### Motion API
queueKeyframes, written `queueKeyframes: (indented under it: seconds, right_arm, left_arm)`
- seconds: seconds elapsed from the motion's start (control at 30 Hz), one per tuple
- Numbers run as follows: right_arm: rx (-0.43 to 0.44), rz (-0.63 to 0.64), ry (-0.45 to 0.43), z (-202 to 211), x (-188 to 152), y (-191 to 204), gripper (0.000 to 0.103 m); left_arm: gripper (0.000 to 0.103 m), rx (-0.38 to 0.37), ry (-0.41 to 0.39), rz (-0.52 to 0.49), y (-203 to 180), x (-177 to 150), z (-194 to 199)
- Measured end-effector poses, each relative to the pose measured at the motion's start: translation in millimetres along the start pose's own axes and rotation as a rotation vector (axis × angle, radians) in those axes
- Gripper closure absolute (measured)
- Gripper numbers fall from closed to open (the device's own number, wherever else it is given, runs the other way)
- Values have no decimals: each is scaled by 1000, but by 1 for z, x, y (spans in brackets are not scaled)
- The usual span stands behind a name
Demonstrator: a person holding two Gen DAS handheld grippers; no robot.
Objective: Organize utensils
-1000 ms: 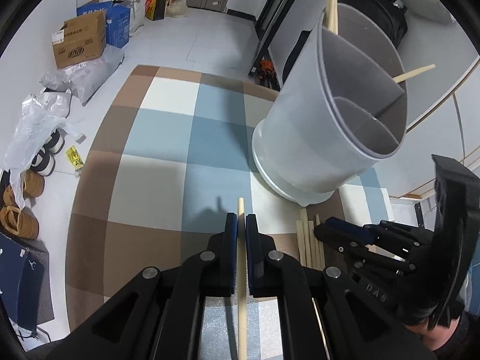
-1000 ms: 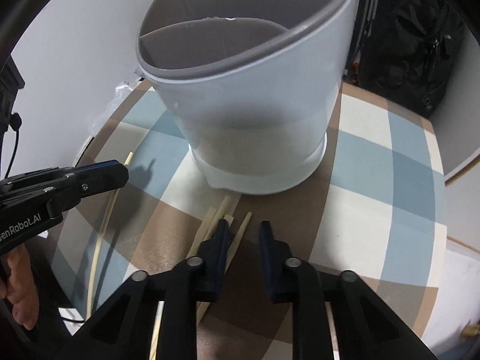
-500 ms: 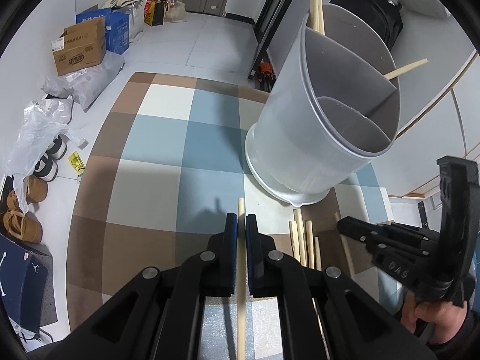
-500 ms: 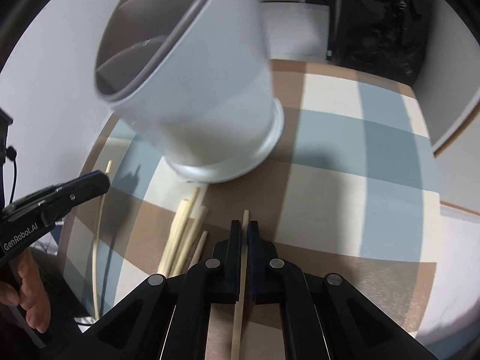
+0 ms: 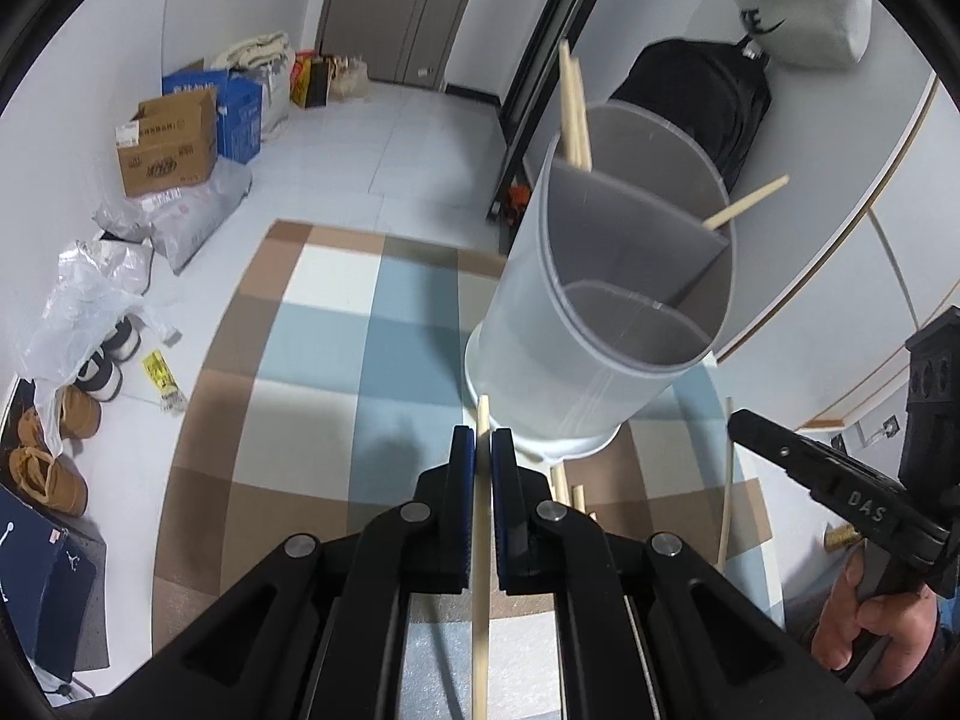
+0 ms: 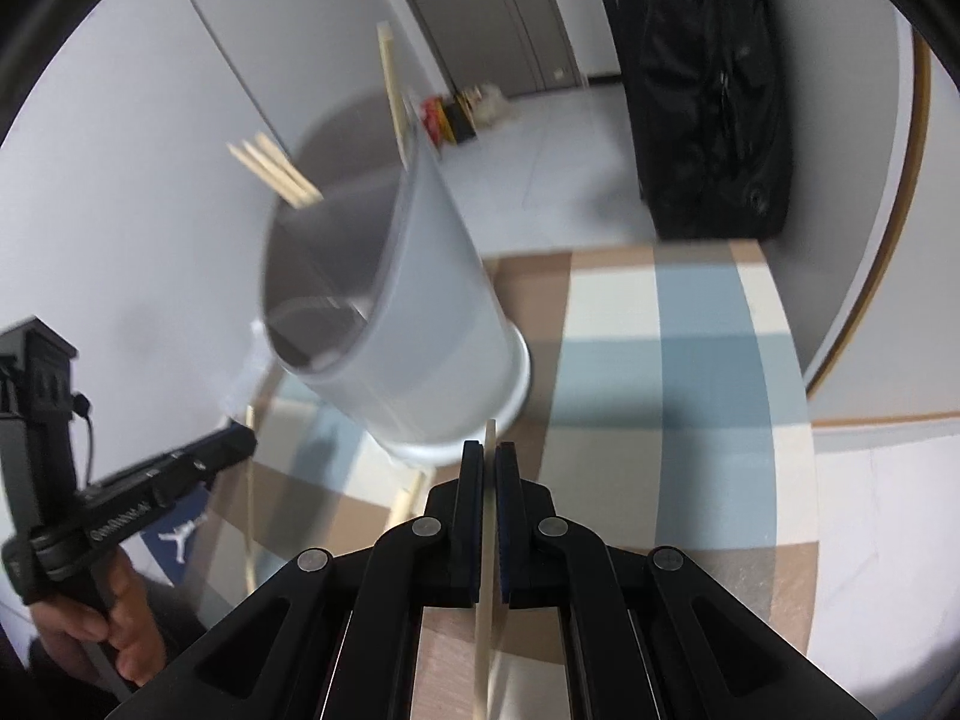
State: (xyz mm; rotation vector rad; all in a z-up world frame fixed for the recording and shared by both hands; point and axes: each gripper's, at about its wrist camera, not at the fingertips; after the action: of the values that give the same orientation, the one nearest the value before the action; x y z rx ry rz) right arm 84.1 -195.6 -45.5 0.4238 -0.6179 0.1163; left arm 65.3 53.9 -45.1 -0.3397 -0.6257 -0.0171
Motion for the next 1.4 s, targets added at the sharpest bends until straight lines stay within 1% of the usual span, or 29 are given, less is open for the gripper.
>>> queueKeyframes:
  seconds: [0.1, 0.2, 0.23, 0.33, 0.6, 0.77, 0.87, 1.0, 1.07, 1.17, 1.23, 1.27, 1.37, 1.4]
  right_arm:
    - [19, 19, -72, 15, 1, 6, 100]
    - [31, 41, -132, 29, 6, 12, 101]
    - [31, 48, -150, 33, 7, 13, 101]
    - [46, 69, -208, 43, 8, 18, 101]
    - [62, 103, -253, 59, 7, 28, 101]
    - [79, 107, -310, 74, 9, 32, 102]
    - [86, 110, -324, 79, 11, 35, 103]
    - [98, 114, -312, 77, 12, 38, 103]
    - [110, 110, -279, 71, 12, 37, 103]
    - [114, 66, -229, 61, 11, 28, 103]
    - [90, 1, -191, 54, 12, 12, 103]
    - [77, -27, -168, 50, 13, 5, 100]
    - [26, -153, -52, 24, 19, -30, 100]
    - [33, -188, -18, 15, 21, -41, 100]
  left_arm:
    - [102, -19, -39, 25, -1, -1, 7]
    - [102, -35, -78, 31, -3, 0, 12]
    - [102, -51, -100, 38, -3, 1, 17]
    - [102, -61, -146, 42, -4, 3, 26]
    - [102, -76, -191, 41, -6, 3, 37]
    - [102, -92, -239, 28, -12, 5, 51]
    - [102, -96, -258, 16, -17, 8, 56]
    - [102, -90, -267, 2, -22, 10, 57]
    - [102, -87, -264, 1, -21, 9, 54]
    - [102, -91, -266, 4, -19, 7, 52]
    - [102, -99, -267, 6, -18, 8, 53]
    - [102, -100, -270, 8, -18, 7, 54]
    - [102, -105, -272, 13, -14, 8, 52]
    - [102, -109, -269, 22, -14, 9, 52]
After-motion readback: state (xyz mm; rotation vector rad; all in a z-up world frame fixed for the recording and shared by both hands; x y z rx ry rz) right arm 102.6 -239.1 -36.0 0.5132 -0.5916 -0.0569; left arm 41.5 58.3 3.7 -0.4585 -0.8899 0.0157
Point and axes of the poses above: each gripper's, at about its wrist camera, not at the fingertips, and z roughly against the way its jaws point, y to its left, x to its top, and after that the axes turned 1 degree about x, right-handed
